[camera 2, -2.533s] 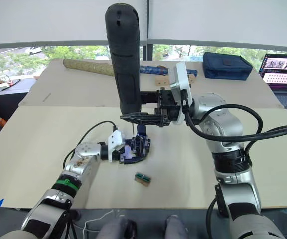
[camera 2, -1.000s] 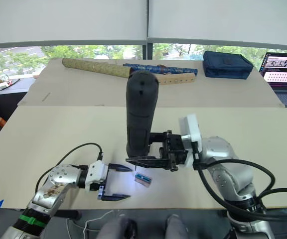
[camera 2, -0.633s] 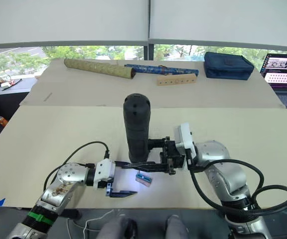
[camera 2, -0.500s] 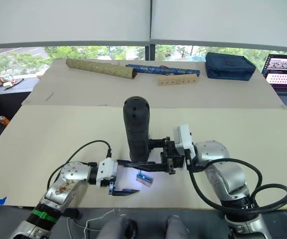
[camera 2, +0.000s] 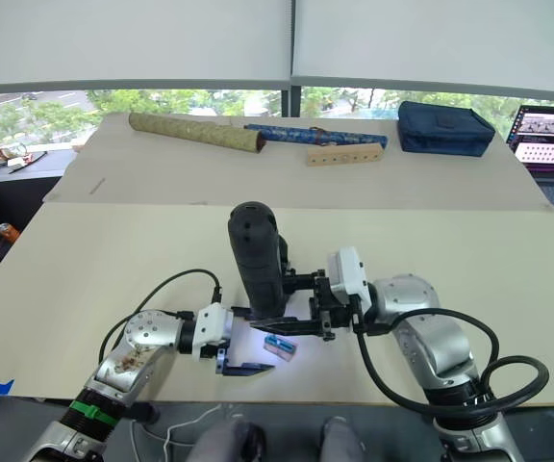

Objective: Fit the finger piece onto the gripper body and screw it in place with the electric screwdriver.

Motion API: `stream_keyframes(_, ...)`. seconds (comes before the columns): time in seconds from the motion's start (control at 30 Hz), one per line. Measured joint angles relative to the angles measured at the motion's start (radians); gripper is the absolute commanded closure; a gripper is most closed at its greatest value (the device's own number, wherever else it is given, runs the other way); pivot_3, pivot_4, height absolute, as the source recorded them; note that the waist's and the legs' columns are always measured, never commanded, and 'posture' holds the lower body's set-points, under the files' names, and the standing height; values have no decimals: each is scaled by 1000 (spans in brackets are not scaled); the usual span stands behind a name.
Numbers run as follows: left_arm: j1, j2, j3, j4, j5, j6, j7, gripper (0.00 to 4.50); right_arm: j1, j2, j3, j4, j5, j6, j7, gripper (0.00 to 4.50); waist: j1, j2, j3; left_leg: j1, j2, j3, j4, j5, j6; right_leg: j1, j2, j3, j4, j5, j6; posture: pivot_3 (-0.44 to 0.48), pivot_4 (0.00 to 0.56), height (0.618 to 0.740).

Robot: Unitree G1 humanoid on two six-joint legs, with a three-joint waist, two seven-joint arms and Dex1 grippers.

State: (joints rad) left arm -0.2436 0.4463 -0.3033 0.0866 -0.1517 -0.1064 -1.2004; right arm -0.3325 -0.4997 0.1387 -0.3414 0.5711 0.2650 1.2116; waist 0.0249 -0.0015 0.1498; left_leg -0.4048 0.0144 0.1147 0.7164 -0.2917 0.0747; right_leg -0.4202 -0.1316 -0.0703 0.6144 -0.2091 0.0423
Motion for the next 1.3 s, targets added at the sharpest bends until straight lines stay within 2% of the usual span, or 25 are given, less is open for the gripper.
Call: stream_keyframes(1.3, 5, 1, -1, -12, 0, 21, 9, 55, 20, 0, 7, 22, -26, -16, 10, 2605, 0, 0, 0, 0, 0, 0, 0, 0, 0, 0, 0, 0, 0, 0, 0, 0, 150, 734)
